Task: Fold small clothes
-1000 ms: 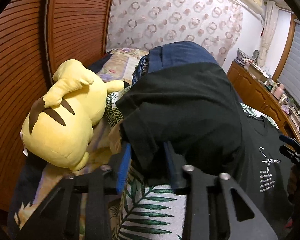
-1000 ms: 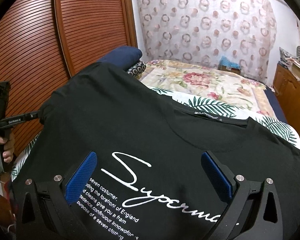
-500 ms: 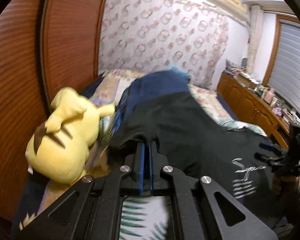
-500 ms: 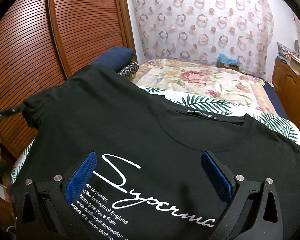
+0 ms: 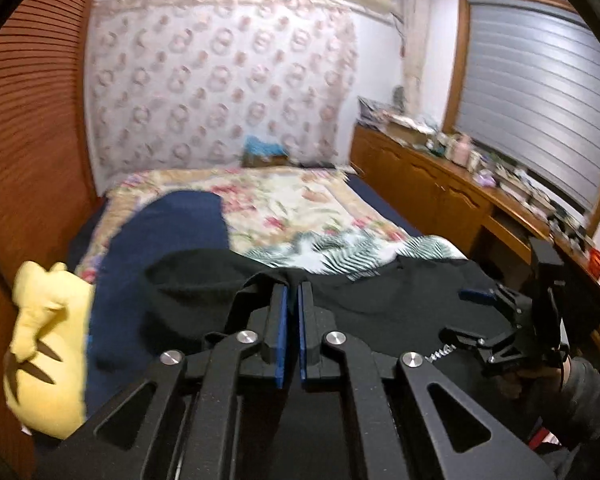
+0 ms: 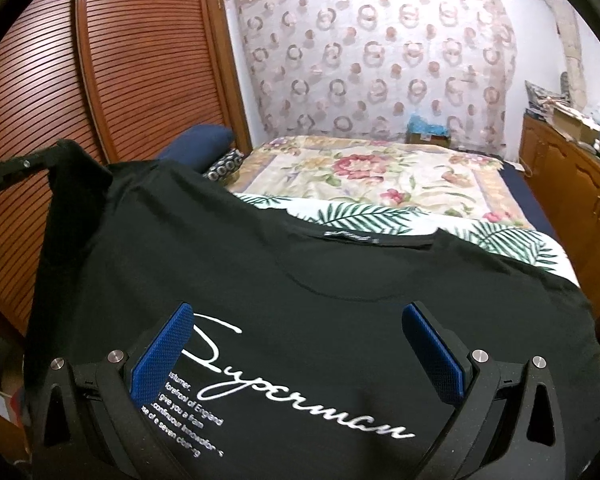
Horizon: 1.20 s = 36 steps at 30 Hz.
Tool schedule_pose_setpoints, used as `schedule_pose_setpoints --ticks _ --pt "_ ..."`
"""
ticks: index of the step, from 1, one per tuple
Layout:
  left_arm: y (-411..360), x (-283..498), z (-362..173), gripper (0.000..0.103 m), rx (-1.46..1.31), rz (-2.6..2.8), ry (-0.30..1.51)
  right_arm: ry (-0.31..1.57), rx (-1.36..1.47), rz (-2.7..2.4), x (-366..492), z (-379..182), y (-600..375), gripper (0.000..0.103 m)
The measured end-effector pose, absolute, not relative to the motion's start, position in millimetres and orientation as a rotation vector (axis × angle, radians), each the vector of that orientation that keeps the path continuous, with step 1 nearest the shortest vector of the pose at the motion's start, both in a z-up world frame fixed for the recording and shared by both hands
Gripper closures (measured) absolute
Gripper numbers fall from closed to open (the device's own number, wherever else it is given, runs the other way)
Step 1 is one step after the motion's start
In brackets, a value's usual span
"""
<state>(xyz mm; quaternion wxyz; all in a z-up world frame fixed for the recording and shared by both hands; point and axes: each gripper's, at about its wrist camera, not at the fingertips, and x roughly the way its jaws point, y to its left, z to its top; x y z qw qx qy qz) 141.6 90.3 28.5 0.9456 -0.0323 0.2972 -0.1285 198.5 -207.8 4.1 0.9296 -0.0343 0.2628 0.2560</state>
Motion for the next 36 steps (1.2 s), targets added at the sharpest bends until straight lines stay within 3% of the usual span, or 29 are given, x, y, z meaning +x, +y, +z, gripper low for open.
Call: schedule_pose_setpoints --ticks 3,5,9,10,11,14,20,23,33,36 --pt "82.3 142.1 20.6 0.093 -0.056 -0.274 0.637 0.536 -0.067 0.51 192.6 4.4 -206.6 0.0" --pt "84.3 137.3 17.6 0.069 -0.053 -0.265 0.639 0.54 -0.066 0.505 189.8 2.3 -204.4 0.0" --pt "102.6 122.6 18.5 0.053 -0.062 -0.211 0.626 0.545 -0.082 0.513 186.8 0.5 -187.4 0.0" --pt "106.3 121.8 18.4 0.045 -0.066 -0.191 0.625 0.542 -0.084 0.524 186.3 1.8 -182.2 0.0" --pt "108.2 122.0 17.3 0.036 -0.068 -0.174 0.623 0.541 -0.083 0.533 191.1 5.7 -181.4 0.002" --pt "129.3 115.2 12.0 0.025 -0.081 -0.111 0.618 0.533 -0.093 0.599 192.2 11.5 -161.0 0.008" --pt "150.0 110.2 0.8 0.025 -0.089 0.004 0.602 0.521 -0.143 0.768 193.8 18.2 -98.9 0.032" --pt "162.1 106.6 -2.3 0.025 -0.101 0.035 0.597 0.528 -0.165 0.837 195.4 14.4 -71.1 0.04" --pt "173.5 106.5 -9.9 0.025 -0.116 0.061 0.594 0.642 -0.188 1.005 214.4 -8.7 14.6 0.042" --pt "171.6 109.3 -11.2 0.025 -0.113 0.057 0.598 0.676 -0.217 1.008 218.8 -19.5 34.5 0.066"
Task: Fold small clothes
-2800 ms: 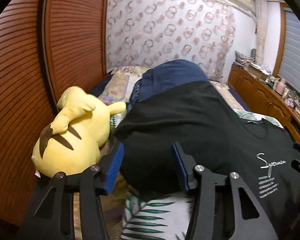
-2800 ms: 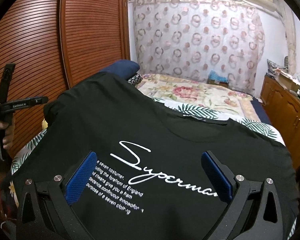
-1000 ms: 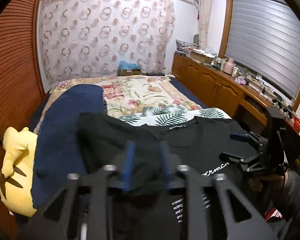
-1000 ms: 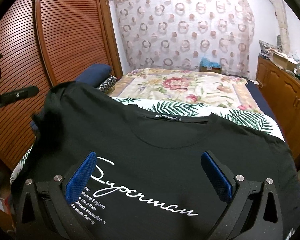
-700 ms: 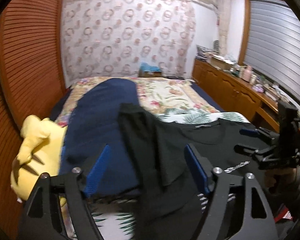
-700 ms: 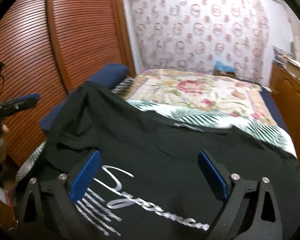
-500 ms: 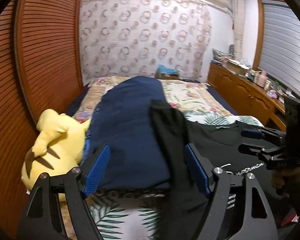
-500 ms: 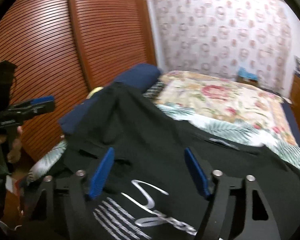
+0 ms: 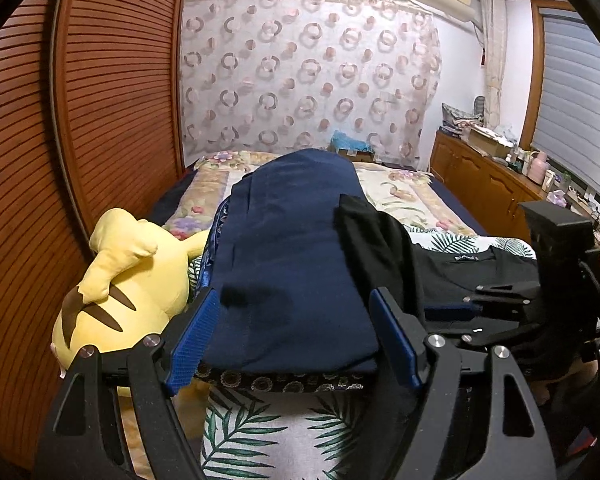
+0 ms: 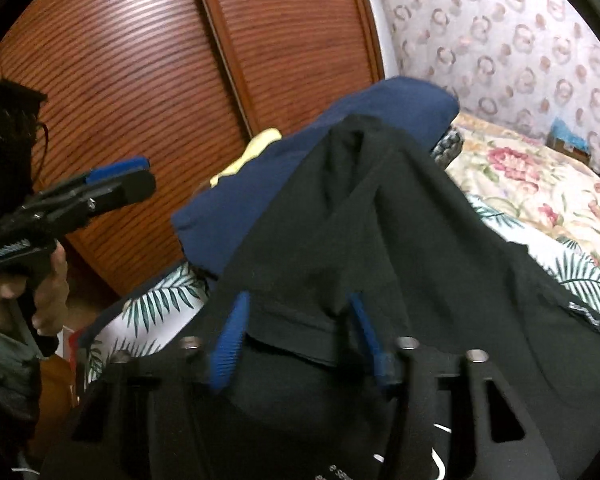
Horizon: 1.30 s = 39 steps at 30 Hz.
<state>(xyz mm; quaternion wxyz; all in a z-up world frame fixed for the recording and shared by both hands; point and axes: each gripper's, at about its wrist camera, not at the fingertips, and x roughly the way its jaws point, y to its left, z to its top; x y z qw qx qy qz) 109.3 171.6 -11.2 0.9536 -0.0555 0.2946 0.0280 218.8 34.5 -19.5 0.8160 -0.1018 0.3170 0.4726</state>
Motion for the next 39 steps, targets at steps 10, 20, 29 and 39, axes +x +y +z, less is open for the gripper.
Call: schedule_pose_setpoints --ticks 10,20,29,39 --pt "161.8 115.7 -11.2 0.025 -0.11 0.022 0.596 0.622 -0.202 0.95 244.0 5.3 -9.3 0.098" --pt "148.5 119.4 -9.5 0.025 -0.102 -0.004 0.597 0.623 -0.212 0.706 275.7 8.0 -13.9 0.083" --pt "129.2 125.1 -7.2 0.025 -0.082 -0.037 0.597 0.607 -0.162 0.677 261.8 14.7 -40.3 0.054" --pt "91.1 131.9 -0.6 0.025 -0.035 -0.106 0.583 0.553 -0.13 0.59 209.7 27.8 -107.6 0.054"
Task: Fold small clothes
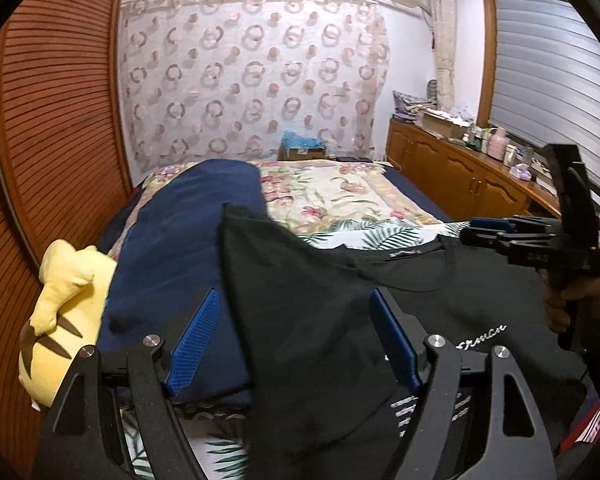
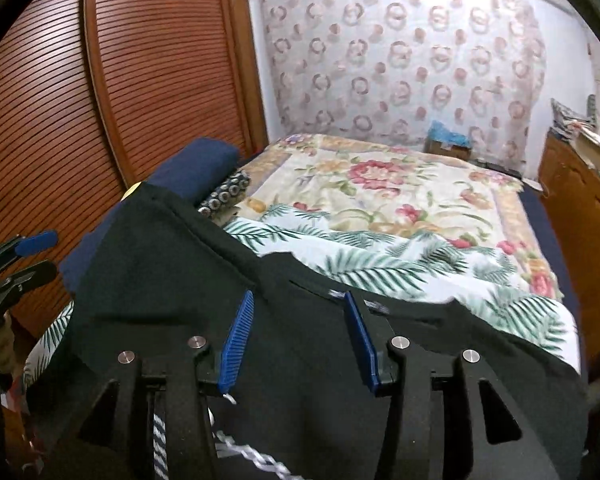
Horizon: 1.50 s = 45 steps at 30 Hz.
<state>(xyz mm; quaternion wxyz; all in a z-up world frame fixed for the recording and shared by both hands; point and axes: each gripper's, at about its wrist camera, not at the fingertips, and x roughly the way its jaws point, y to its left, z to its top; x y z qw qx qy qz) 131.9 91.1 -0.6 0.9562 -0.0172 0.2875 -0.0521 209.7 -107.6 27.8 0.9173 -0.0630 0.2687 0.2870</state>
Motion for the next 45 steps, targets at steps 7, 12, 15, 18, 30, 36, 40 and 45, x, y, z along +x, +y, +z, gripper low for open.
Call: schedule_pose_setpoints --ticks 7,12,15,18,30,36,40,45 --pt "62.8 138.3 -2.5 0.025 -0.011 -0.155 0.589 0.53 -0.099 0.535 153.1 29.3 -147.3 0.041" --pt "41.6 147.7 -20.1 0.025 0.021 -0.204 0.635 0.535 -0.096 0.467 127.9 19.3 -174.7 0.035" --pt "28.6 153.4 -30.8 0.025 0.027 -0.232 0.669 0.559 -0.086 0.387 115.7 8.3 -197.5 0.035" --pt "17.6 158.2 -38.9 0.025 0.031 -0.257 0.697 0.596 -0.045 0.308 104.9 -5.7 -224.9 0.035" --pt "-26.4 180.1 -77.6 0.025 0.099 -0.323 0.838 0.728 0.075 0.081 90.5 -42.9 -288.7 0.039" --pt "-34.1 184.7 -89.0 0.025 0.115 -0.324 0.884 0.782 0.123 0.134 114.8 -44.2 -273.2 0.051" --pt "-34.3 185.8 -90.9 0.025 0.12 -0.323 0.897 0.79 0.128 0.149 135.3 -44.2 -278.1 0.055" --pt "-42.5 185.4 -93.2 0.014 0.161 -0.329 0.909 0.778 0.129 0.176 131.9 -47.9 -304.7 0.082"
